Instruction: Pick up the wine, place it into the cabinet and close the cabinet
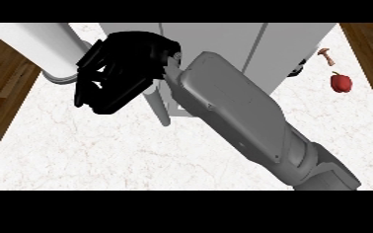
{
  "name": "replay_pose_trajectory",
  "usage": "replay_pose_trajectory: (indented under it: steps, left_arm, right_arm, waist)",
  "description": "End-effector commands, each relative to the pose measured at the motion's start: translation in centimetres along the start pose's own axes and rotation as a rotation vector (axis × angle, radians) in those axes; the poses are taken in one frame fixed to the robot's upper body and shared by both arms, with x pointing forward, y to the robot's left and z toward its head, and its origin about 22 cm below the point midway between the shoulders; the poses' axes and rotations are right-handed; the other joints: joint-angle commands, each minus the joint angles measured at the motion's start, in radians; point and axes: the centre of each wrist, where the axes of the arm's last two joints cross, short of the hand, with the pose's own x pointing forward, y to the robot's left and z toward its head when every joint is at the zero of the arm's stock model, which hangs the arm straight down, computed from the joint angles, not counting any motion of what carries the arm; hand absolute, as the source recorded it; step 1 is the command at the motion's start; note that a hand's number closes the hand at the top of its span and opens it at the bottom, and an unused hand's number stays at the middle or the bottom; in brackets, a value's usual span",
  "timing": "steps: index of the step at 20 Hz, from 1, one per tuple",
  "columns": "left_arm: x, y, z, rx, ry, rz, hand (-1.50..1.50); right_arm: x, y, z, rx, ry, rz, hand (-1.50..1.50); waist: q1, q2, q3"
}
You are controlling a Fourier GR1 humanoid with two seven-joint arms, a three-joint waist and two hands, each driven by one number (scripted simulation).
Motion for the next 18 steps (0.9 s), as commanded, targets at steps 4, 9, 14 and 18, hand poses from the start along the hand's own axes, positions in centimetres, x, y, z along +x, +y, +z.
replay_pose_trajectory:
  steps: [4, 9, 14, 18]
  left_arm:
    - [0.4, -0.2, 0.4, -0.034, -0.031, 0.022, -1.50]
    - [1.9, 1.4, 1.1, -0.006, -0.026, -0.004, -1.50]
    - [1.6, 1.3, 0.6, -0.024, -0.039, 0.015, -1.50]
    - [0.6, 0.9, -0.1, 0.000, -0.039, 0.008, -1.50]
  right_arm:
    - [-2.0, -3.0, 0.0, 0.065, -0.057, -0.115, 1.50]
    - [-2.8, -4.7, 0.8, 0.030, -0.086, -0.153, 1.50]
    - [-2.6, -6.8, 1.9, -0.080, -0.133, -0.173, 1.50]
    - [-3.2, -8.3, 3.9, -0.197, -0.132, -0.148, 1.50]
  waist:
    - [-0.006, -0.003, 0.001]
    - [-0.015, -0.005, 0.001]
    - [0.001, 0.002, 0.000]
    - [-0.025, 0.007, 0.000]
